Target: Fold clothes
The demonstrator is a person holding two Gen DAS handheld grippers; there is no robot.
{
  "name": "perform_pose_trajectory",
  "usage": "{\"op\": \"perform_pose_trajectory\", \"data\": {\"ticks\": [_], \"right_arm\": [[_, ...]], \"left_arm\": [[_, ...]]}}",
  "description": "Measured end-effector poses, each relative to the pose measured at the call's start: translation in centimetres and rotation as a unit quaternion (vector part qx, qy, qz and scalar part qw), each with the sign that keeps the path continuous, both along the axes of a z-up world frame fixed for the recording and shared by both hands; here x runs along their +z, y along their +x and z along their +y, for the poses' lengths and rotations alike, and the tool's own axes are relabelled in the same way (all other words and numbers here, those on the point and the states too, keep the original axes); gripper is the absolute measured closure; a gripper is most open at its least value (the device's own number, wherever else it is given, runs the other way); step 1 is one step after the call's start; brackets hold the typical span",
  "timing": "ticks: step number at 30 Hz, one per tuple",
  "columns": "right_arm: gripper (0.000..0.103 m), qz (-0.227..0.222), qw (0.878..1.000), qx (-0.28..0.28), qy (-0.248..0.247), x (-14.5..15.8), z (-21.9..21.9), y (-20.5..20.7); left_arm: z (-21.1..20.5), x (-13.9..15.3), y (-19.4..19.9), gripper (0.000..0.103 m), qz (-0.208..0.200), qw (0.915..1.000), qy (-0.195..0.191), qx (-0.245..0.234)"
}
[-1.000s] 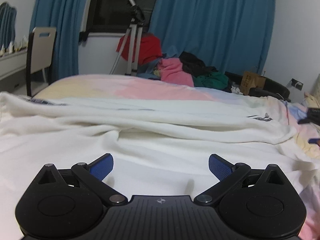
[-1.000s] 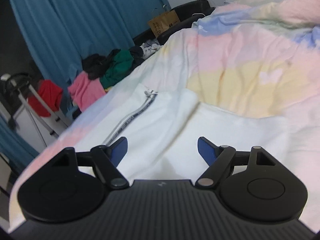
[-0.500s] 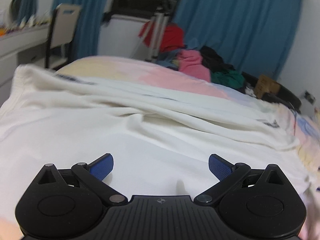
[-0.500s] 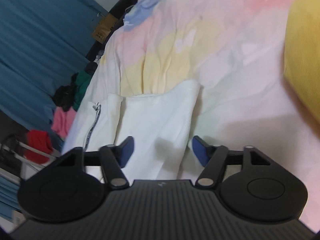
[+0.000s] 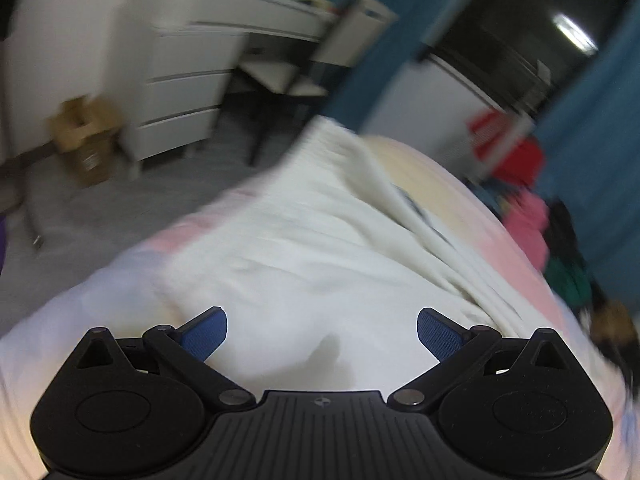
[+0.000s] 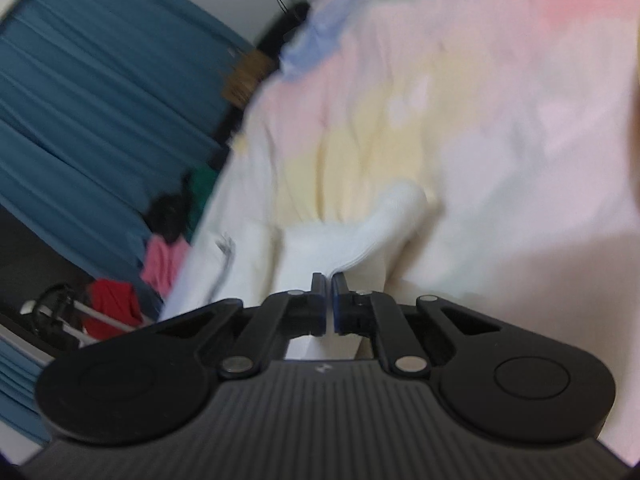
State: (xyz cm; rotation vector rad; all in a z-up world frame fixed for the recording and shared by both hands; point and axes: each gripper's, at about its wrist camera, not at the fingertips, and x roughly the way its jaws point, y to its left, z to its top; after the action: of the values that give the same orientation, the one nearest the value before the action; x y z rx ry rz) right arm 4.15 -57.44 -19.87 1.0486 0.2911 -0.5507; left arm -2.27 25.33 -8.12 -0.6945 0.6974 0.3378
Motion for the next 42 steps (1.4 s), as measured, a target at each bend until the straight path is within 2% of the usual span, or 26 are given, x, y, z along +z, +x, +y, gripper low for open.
{"op": "perform_pose_trajectory", "data": {"ticks": [4, 9, 12, 14, 18, 19, 20, 21, 23, 24, 26, 27, 29, 32, 37, 42], "right_arm": [[0.097, 0.011, 1.0, -0.004, -0.026, 0.5, 0.4, 0.8], [0.097, 0.039, 0.998, -0.006, -0.049, 0.5, 0.9, 2.0], [0.095, 0.031, 0.999, -0.01, -0.029, -0.2, 0.8, 2.2], [0.094, 0.022, 1.0, -0.016, -0.004, -0.9, 0.9, 2.3], [0.093, 0.027, 0.999, -0.026, 0.023, -1.8, 1.0, 3.0], [0.093, 0.033, 0.999, -0.024, 0.022, -1.9, 1.0, 3.2], [0.093, 0.039, 0.999, -0.023, 0.022, -2.1, 1.1, 3.4], [0.093, 0.046, 0.998, -0.022, 0.022, -2.2, 1.1, 3.7], [0.093, 0.075, 0.997, -0.022, 0.008, -2.4, 1.3, 4.3], [0.093, 0.079, 0.997, -0.021, -0.001, -2.3, 1.5, 4.4], [0.095, 0.087, 0.996, -0.018, -0.017, -2.1, 1.8, 4.7], [0.096, 0.091, 0.995, -0.017, -0.025, -2.1, 1.9, 4.8], [0.097, 0.07, 0.997, -0.028, -0.028, -1.5, 1.8, 4.3], [0.098, 0.046, 0.997, -0.054, -0.035, -0.3, 1.7, 2.9], [0.098, 0.023, 0.996, -0.075, -0.046, 1.5, 1.4, 0.3], [0.098, -0.011, 0.995, -0.071, -0.063, 4.1, 1.5, -2.7]], "left_arm": [[2.8, -3.0, 0.1, 0.005, 0.042, 0.9935, -0.095, 0.048], [4.0, -3.6, -0.5, 0.005, 0.033, 0.9904, -0.11, 0.076], [4.1, -4.6, 0.3, 0.006, 0.019, 0.9881, -0.143, 0.053], [4.1, -5.3, 0.9, 0.015, 0.009, 0.9852, -0.167, 0.037], [3.6, -5.1, 0.4, 0.018, -0.062, 0.9772, -0.203, 0.005], [3.5, -5.3, 0.5, 0.018, -0.069, 0.9753, -0.21, -0.001], [3.4, -5.5, 0.7, 0.023, -0.065, 0.9749, -0.213, -0.005], [3.2, -5.8, 1.0, 0.027, -0.055, 0.9761, -0.21, -0.009], [2.6, -6.4, 2.1, 0.047, -0.01, 0.9823, -0.184, -0.031], [2.3, -6.7, 2.5, 0.053, 0.008, 0.9844, -0.172, -0.037], [2.1, -6.6, 2.7, 0.067, 0.011, 0.9879, -0.152, -0.031], [2.0, -6.4, 2.7, 0.079, 0.011, 0.9895, -0.141, -0.027], [1.8, -5.9, 2.4, 0.085, -0.001, 0.9921, -0.124, -0.02], [1.3, -4.1, 1.1, 0.092, -0.056, 0.9926, -0.106, -0.017], [0.4, -1.1, -1.3, 0.095, -0.155, 0.9849, -0.077, -0.012], [0.2, 0.9, -3.8, 0.096, -0.193, 0.9757, -0.103, -0.007]]}}
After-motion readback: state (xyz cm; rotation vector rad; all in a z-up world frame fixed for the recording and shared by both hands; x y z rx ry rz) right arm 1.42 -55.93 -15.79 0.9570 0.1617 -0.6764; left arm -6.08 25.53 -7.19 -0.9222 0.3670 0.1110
